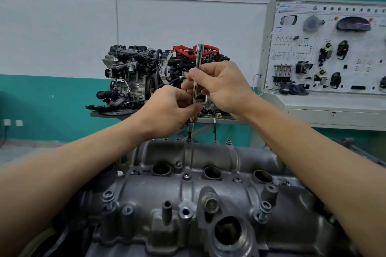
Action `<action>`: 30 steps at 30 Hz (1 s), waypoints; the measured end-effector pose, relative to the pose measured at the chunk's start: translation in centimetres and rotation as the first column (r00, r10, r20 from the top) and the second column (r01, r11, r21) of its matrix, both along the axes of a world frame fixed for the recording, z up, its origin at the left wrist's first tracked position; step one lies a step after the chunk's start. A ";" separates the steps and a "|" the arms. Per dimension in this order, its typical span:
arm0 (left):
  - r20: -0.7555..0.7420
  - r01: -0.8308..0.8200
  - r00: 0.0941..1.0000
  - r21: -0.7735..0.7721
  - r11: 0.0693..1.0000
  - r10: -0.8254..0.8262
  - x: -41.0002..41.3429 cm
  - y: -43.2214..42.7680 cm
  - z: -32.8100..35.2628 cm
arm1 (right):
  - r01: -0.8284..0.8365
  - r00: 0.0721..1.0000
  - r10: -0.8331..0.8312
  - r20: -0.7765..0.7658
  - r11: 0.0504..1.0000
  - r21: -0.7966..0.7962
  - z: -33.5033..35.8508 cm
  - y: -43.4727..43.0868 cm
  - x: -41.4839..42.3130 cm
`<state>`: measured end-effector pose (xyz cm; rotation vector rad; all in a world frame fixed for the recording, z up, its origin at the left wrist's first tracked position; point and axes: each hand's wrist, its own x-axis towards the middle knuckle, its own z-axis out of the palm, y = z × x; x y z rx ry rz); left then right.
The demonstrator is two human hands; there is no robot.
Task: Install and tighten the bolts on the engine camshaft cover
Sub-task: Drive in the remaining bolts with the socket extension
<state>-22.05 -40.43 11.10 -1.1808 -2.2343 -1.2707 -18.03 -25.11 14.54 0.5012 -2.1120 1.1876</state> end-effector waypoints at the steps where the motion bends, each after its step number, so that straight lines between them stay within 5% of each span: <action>1: 0.002 -0.001 1.000 0.002 1.000 0.001 0.0 0.0 0.0 | 0.024 0.999 -0.024 -0.026 1.000 0.008 0.0 -0.1 -0.1; 13: 0.000 -0.002 1.000 -0.023 1.000 0.002 -0.4 -0.2 -0.2 | 0.202 0.966 -0.187 -0.180 0.977 0.067 0.4 -0.9 0.0; 20: 0.065 -0.003 0.998 -0.148 0.989 0.012 0.0 -0.8 -0.1 | 0.127 0.991 -0.125 -0.048 0.991 0.044 0.9 -0.4 -0.2; 26: 0.155 0.002 0.988 0.081 0.997 -0.015 0.0 -2.3 2.5 | 0.065 0.995 -0.056 -0.081 0.992 0.109 5.2 -3.0 -0.8; 30: 0.182 -0.054 0.982 0.060 0.997 0.042 -0.8 -5.4 3.1 | 0.011 0.999 -0.007 -0.034 0.992 0.128 5.6 -5.5 -2.5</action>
